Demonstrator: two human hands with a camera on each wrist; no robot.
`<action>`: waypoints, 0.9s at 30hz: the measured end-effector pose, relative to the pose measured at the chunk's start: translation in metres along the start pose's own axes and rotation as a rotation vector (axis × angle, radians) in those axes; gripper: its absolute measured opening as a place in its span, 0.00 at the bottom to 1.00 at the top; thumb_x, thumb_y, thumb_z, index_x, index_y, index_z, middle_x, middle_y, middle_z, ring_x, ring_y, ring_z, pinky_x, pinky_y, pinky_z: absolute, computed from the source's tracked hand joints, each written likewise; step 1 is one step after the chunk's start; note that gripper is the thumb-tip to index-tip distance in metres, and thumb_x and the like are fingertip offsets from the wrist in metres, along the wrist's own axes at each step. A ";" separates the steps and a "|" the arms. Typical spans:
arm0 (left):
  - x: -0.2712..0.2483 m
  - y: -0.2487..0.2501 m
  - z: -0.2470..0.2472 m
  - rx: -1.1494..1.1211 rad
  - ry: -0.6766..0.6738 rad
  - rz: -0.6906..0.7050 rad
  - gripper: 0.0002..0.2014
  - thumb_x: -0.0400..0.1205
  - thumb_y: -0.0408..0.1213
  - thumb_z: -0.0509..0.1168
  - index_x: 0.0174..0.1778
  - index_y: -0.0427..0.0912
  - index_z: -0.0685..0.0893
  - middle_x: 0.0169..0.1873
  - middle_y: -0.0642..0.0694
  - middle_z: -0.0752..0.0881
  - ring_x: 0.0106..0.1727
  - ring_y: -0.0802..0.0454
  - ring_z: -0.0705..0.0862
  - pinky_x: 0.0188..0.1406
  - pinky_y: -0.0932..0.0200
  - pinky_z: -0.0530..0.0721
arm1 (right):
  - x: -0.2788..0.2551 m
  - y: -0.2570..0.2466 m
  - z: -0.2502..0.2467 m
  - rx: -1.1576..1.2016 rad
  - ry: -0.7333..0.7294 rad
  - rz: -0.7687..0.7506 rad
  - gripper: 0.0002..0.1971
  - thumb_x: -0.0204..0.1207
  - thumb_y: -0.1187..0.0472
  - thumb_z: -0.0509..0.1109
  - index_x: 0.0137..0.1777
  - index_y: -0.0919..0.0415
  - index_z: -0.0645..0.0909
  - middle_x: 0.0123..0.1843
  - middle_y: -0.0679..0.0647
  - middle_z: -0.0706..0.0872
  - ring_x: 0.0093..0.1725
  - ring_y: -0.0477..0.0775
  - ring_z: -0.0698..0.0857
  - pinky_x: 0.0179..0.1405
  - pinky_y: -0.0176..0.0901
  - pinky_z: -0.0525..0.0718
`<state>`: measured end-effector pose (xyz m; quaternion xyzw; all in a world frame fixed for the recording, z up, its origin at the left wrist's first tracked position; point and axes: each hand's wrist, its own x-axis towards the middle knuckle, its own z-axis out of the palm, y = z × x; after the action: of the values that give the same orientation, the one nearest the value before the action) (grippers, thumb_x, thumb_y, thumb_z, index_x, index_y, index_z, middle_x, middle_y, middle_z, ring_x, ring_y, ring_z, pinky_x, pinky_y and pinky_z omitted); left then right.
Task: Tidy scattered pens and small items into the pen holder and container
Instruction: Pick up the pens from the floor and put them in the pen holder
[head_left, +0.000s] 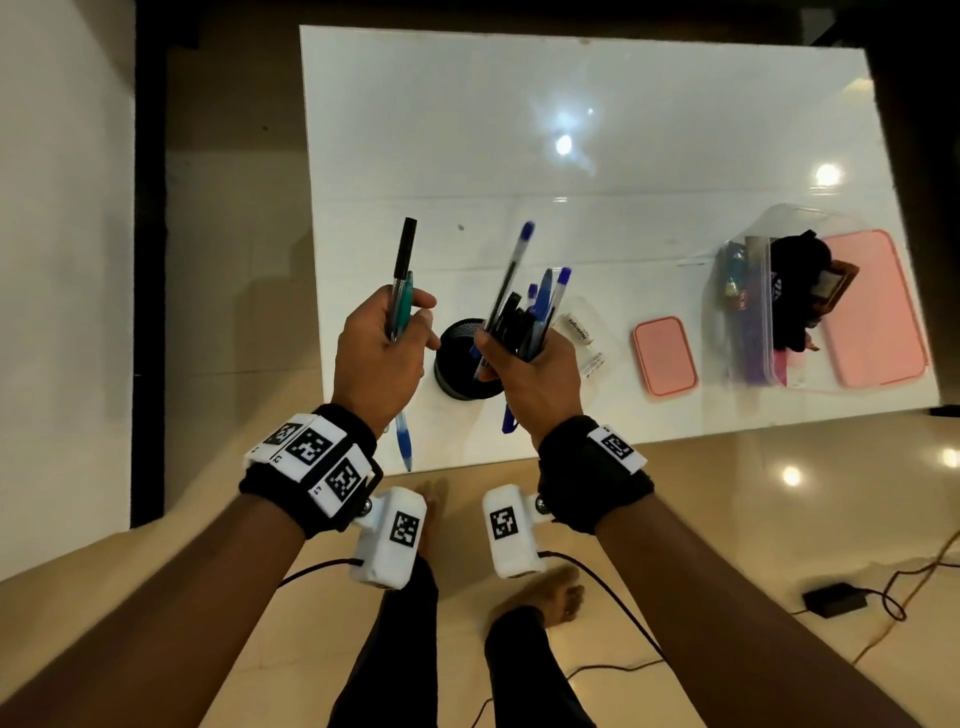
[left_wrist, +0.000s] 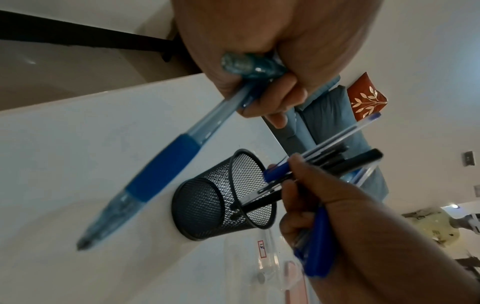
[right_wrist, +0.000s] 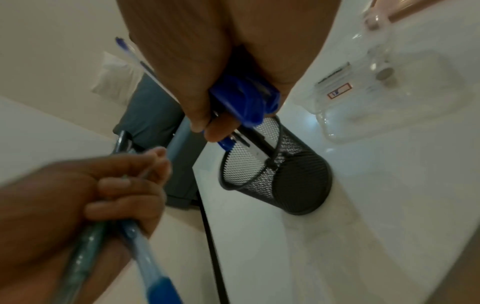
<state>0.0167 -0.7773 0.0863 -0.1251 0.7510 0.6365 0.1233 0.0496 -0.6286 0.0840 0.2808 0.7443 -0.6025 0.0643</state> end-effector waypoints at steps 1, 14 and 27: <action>0.001 0.001 0.002 -0.001 -0.005 0.013 0.06 0.85 0.35 0.62 0.52 0.40 0.83 0.33 0.42 0.85 0.21 0.62 0.76 0.27 0.63 0.73 | 0.002 0.004 0.000 -0.019 0.015 0.014 0.09 0.75 0.58 0.76 0.49 0.64 0.86 0.36 0.56 0.91 0.31 0.48 0.89 0.43 0.52 0.91; 0.013 -0.003 0.021 0.078 -0.065 0.033 0.07 0.85 0.40 0.62 0.54 0.47 0.83 0.40 0.48 0.85 0.33 0.59 0.78 0.36 0.60 0.77 | 0.010 0.010 -0.014 -0.057 -0.020 -0.058 0.12 0.70 0.66 0.76 0.51 0.51 0.87 0.45 0.42 0.90 0.46 0.44 0.89 0.51 0.49 0.90; 0.018 0.015 0.005 -0.062 0.081 0.016 0.03 0.85 0.33 0.63 0.49 0.40 0.81 0.33 0.43 0.81 0.26 0.61 0.77 0.25 0.65 0.74 | 0.024 -0.011 0.002 0.133 0.085 -0.066 0.06 0.80 0.54 0.70 0.50 0.54 0.88 0.40 0.45 0.89 0.35 0.40 0.86 0.47 0.45 0.89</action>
<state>-0.0055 -0.7708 0.0927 -0.1485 0.7365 0.6547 0.0835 0.0235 -0.6235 0.0828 0.2849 0.7136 -0.6400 -0.0058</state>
